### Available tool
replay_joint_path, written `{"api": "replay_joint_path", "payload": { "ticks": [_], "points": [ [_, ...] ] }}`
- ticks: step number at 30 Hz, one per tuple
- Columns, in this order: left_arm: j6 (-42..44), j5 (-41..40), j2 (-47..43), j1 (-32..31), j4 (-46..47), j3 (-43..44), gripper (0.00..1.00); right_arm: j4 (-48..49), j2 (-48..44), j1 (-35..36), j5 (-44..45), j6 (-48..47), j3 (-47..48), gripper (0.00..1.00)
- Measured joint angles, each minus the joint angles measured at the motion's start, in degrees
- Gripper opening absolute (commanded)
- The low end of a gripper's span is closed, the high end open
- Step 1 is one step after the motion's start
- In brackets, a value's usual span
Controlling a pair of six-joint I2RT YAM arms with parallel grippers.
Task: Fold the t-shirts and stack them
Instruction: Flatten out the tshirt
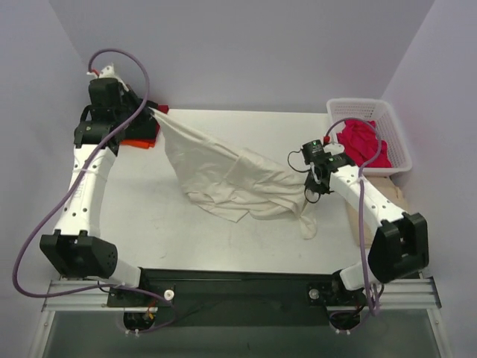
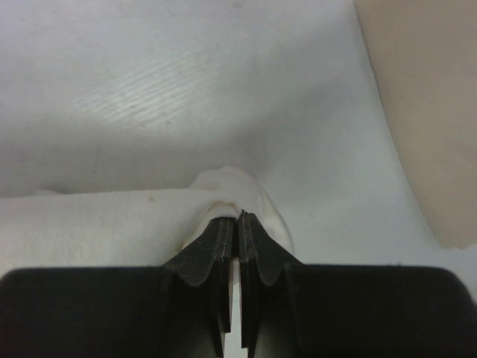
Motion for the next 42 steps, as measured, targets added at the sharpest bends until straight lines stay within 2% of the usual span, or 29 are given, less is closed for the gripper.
{"api": "replay_joint_path", "payload": {
  "ticks": [5, 6, 7, 8, 11, 13, 16, 19, 22, 26, 31, 42],
  "points": [
    [-0.92, 2.62, 0.17, 0.0, 2.84, -10.4, 0.0, -2.86, 8.0, -2.03, 0.83, 1.11, 0.09, 0.0],
    [-1.14, 2.99, 0.24, 0.0, 3.39, -11.39, 0.0, -3.39, 8.96, -2.03, 1.01, 1.16, 0.24, 0.02],
    [-1.27, 3.43, 0.31, 0.0, 4.24, -12.44, 0.0, -4.33, 9.88, -2.03, 1.09, 1.16, 0.83, 0.09],
    [-1.36, 3.8, 0.33, 0.0, 4.87, -13.25, 0.0, -5.03, 10.62, -2.03, 1.33, 1.18, 1.62, 0.25],
    [-1.31, 4.17, 0.96, 0.0, 6.93, -14.4, 0.0, -6.8, 11.47, -2.01, 3.15, 0.76, 4.87, 0.5],
    [-1.25, 4.15, 1.51, 0.04, 7.98, -14.47, 0.0, -8.07, 11.37, -1.42, 5.33, -0.13, 8.04, 0.55],
    [-0.94, 4.17, 2.71, -0.02, 9.51, -14.47, 0.0, -8.83, 11.39, 1.68, 9.94, -2.86, 14.47, 0.56],
    [-0.72, 4.15, 4.13, -0.22, 10.49, -14.47, 0.0, -8.26, 11.72, 8.5, 12.59, -7.54, 22.45, 0.55],
    [-0.63, 4.2, 5.97, -0.42, 11.47, -14.45, 0.0, -7.37, 13.4, 14.49, 12.07, -11.74, 28.68, 0.53],
    [-0.39, 4.28, 10.05, -0.7, 12.39, -12.61, 0.0, -6.36, 18.64, 20.15, 7.65, -15.91, 33.97, 0.44],
    [-0.31, 4.79, 15.1, -0.72, 14.58, -8.46, 0.0, -6.32, 27.71, 23.06, 0.2, -19.23, 39.41, 0.36],
    [-3.32, 8.15, 26.51, -0.83, 20.2, 4.61, 0.0, -6.4, 36.33, 26.23, -9.27, -24.63, 50.49, 0.4]
  ]
}}
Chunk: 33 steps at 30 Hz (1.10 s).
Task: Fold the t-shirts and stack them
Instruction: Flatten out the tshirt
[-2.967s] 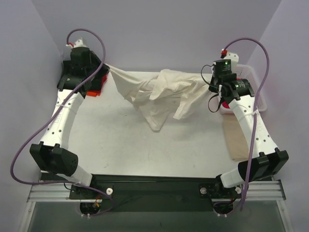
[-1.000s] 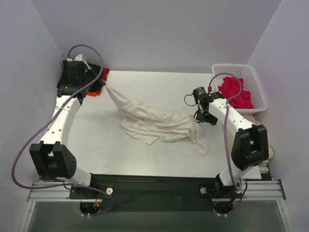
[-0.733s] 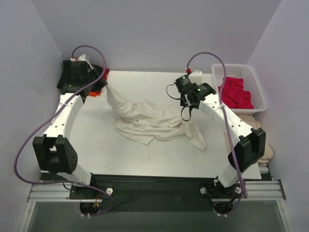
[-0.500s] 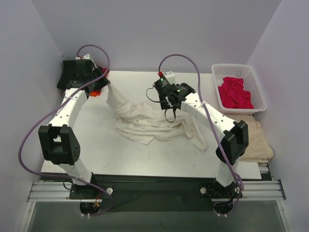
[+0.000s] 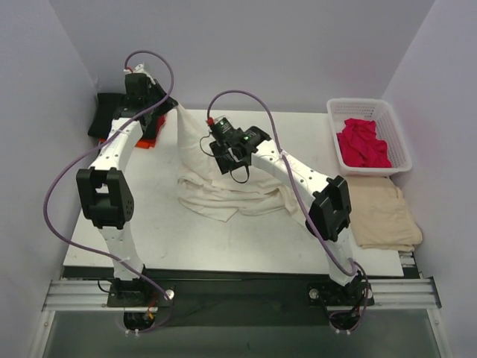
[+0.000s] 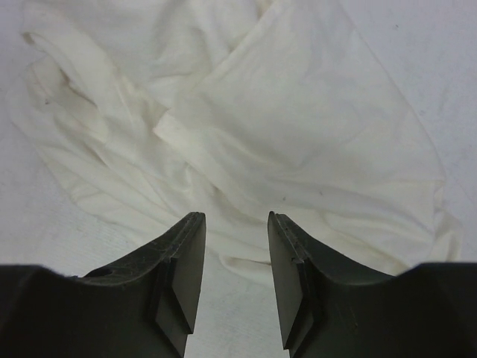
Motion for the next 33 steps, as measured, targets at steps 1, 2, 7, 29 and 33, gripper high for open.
{"api": "replay_joint_path", "payload": {
  "ticks": [1, 2, 7, 29, 33],
  "points": [
    [-0.17, 0.09, 1.07, -0.07, 0.07, 1.05, 0.0, 0.0, 0.26, 0.2, -0.81, -0.13, 0.61, 0.41],
    [-0.24, 0.07, 2.03, -0.22, 0.04, 2.05, 0.0, 0.09, 0.5, 0.44, -1.57, -0.26, 1.09, 0.42],
    [-0.61, -0.5, 5.38, -0.72, -0.02, 4.74, 0.0, 0.35, 2.62, 1.42, -5.4, -0.81, 2.45, 0.43],
    [0.07, -1.11, 5.35, -1.49, -1.11, 1.46, 0.0, 2.69, 17.59, 0.87, -9.9, -1.14, 11.23, 0.43],
    [0.35, -1.11, 4.35, -1.49, -1.4, 0.72, 0.0, 3.65, 18.56, 0.59, -9.25, -1.16, 11.34, 0.44]
  ]
}}
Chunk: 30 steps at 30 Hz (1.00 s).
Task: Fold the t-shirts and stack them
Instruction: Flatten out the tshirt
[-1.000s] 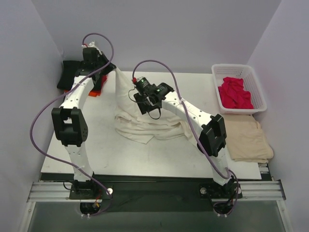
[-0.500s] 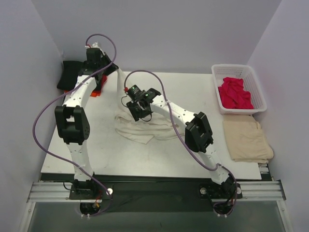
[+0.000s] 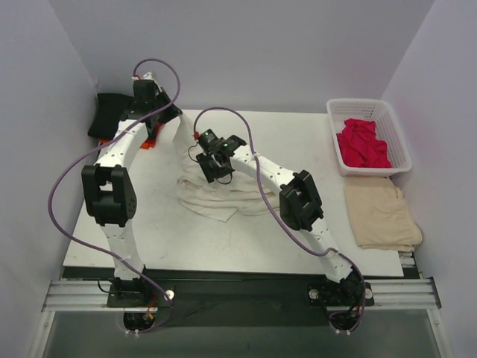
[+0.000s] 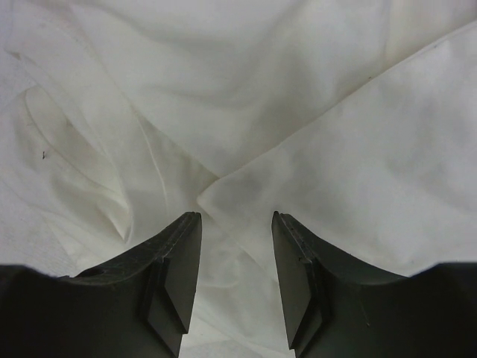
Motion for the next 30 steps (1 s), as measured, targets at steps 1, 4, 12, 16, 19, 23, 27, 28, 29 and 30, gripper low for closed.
{"api": "replay_joint_path", "payload": {
  "ticks": [1, 4, 12, 16, 19, 23, 27, 28, 29, 30],
  "points": [
    [0.11, 0.0, -0.37, 0.04, 0.0, -0.26, 0.0, 0.22, 0.33, -0.11, 0.17, 0.02, 0.07, 0.44],
    [0.17, 0.02, -1.22, 0.07, -0.07, -0.66, 0.0, 0.76, 1.31, -0.35, 0.37, 0.02, 0.2, 0.44],
    [0.15, 0.04, -2.93, 0.07, 0.07, -2.25, 0.0, 1.11, 2.86, 0.15, 0.35, 0.04, -0.02, 0.44],
    [0.13, 0.09, -2.93, 0.07, 0.13, -3.04, 0.0, 1.49, 2.97, 0.48, 0.35, 0.07, -0.02, 0.43],
    [0.13, 0.09, -2.93, 0.11, 0.0, -3.43, 0.0, 1.73, 3.43, 0.5, 0.35, 0.09, -0.07, 0.42],
    [0.15, 0.09, -2.95, 0.15, 0.09, -3.43, 0.0, 2.03, 3.58, 0.5, 0.39, 0.2, -1.31, 0.34],
    [0.15, 0.17, -3.26, 0.35, 0.22, -4.13, 0.0, 2.14, 3.58, 0.5, 0.96, 0.22, -2.19, 0.3],
    [0.15, 0.24, -3.3, 0.42, 0.22, -4.2, 0.0, 2.14, 3.58, 0.5, 1.2, 0.22, -2.25, 0.27],
    [0.15, 0.26, -3.34, 0.5, 0.35, -4.31, 0.0, 2.21, 3.58, 0.5, 1.49, 0.2, -2.32, 0.21],
    [0.15, 0.26, -3.45, 0.59, 0.37, -4.48, 0.0, 2.34, 3.58, 0.5, 1.86, 0.13, -2.51, 0.18]
  ]
}}
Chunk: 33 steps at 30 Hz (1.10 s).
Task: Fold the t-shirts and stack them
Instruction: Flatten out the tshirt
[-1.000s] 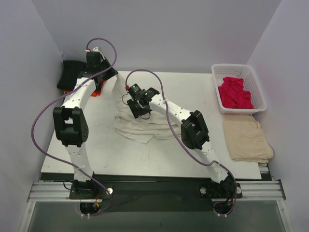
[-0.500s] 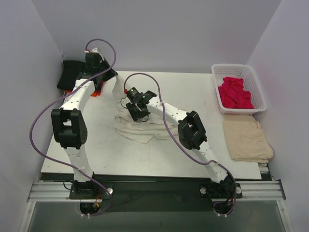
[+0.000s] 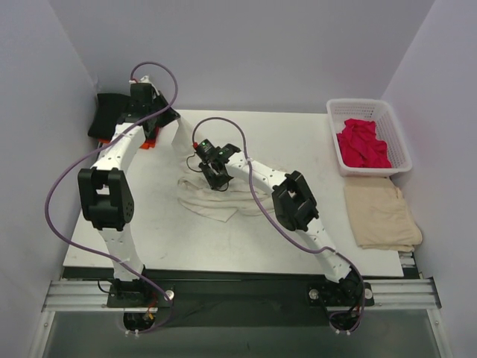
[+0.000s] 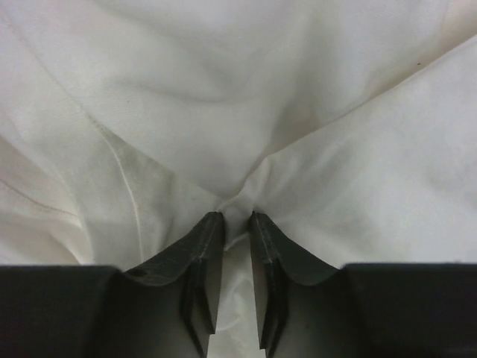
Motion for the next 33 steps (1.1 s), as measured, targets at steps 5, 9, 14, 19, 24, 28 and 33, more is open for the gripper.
{"api": "replay_joint_path", "payload": {
  "ticks": [5, 9, 14, 19, 24, 28, 33],
  "points": [
    [0.0, 0.02, -0.22, 0.39, 0.04, -0.66, 0.0, 0.2, -0.13, 0.0, 2.32, 0.09, -0.87, 0.04],
    [0.02, 0.0, -0.44, 0.61, 0.02, -0.85, 0.0, 0.42, -1.4, 0.17, 5.62, 0.11, -2.75, 0.0],
    [0.33, -0.11, -1.33, 0.76, -0.5, -0.85, 0.0, -0.48, -6.6, 0.15, 11.06, 0.15, -6.86, 0.0],
    [1.53, -0.35, -2.64, 0.76, -1.33, -0.83, 0.0, -1.27, -16.15, -1.68, 15.15, 0.83, -9.31, 0.0],
    [2.58, -0.94, -3.67, 0.79, -3.48, 0.15, 0.0, -1.44, -26.95, -6.03, 18.4, 1.51, -10.4, 0.0],
    [3.61, -1.77, -4.0, 0.98, -6.4, 2.97, 0.0, -2.49, -33.07, -9.53, 22.49, 1.16, -10.67, 0.0],
    [5.33, -3.98, -4.33, 1.25, -11.21, 9.09, 0.0, -4.31, -38.01, -13.84, 28.63, -1.03, -10.67, 0.0]
  ]
}}
